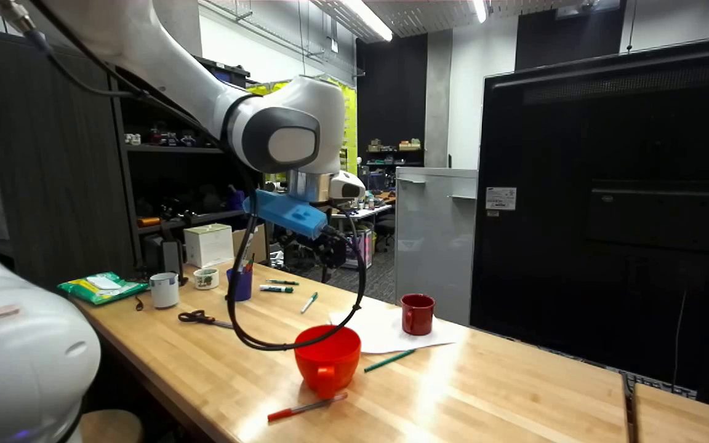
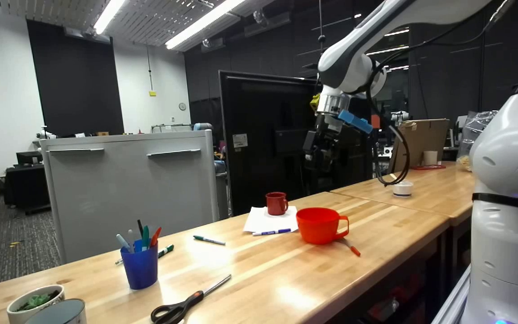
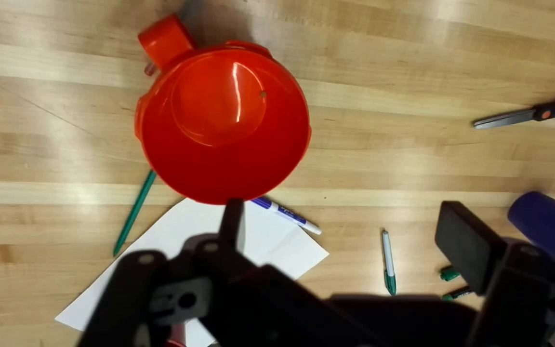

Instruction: Move the green marker to the right

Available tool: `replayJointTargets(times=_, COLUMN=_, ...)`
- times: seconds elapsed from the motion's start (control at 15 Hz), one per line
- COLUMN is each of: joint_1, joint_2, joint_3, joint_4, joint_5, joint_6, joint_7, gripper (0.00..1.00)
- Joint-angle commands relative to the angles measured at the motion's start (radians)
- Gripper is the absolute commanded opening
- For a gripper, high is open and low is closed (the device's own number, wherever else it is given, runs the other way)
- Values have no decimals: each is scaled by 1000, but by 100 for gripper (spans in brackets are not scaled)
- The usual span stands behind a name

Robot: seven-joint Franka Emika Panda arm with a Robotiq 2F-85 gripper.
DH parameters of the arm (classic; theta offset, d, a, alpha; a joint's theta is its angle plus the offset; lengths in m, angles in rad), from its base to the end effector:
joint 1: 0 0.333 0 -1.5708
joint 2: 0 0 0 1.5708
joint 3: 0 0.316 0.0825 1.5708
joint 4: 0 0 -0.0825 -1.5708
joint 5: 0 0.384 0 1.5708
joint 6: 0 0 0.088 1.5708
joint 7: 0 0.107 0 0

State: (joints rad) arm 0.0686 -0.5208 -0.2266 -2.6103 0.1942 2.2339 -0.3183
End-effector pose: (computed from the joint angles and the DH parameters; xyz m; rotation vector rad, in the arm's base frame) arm 0.3887 -0.0557 0.4324 -2.8902 -0.1040 -0.2680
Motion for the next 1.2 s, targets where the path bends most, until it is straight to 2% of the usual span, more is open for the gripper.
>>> replayJointTargets(times=0.0, joint_1=-18, joint_2=31, joint_3=39, joint_4=30, joint_5=-9, joint_6=-22, joint_7=12, gripper=100)
replayJointTargets(times=0.33, joint_1=12, joint_2=185, joint_3=190, joint_4=216, joint_5=-134, joint_6=-128, joint_7=88, gripper=100)
replayJointTargets(times=0.73, joint_1=56, joint_2=433, joint_3=373, joint_4=521, joint_5=-389, joint_6=-242, joint_7=164, gripper=100)
replayJointTargets(times=0.93, joint_1=90, joint_2=557, joint_3=421, joint_4=661, joint_5=-531, joint_6=-234, joint_7=157, gripper=100)
replayJointTargets(times=1.13, joint_1=124, joint_2=670, joint_3=436, joint_4=780, joint_5=-593, joint_6=-187, joint_7=159, gripper=100)
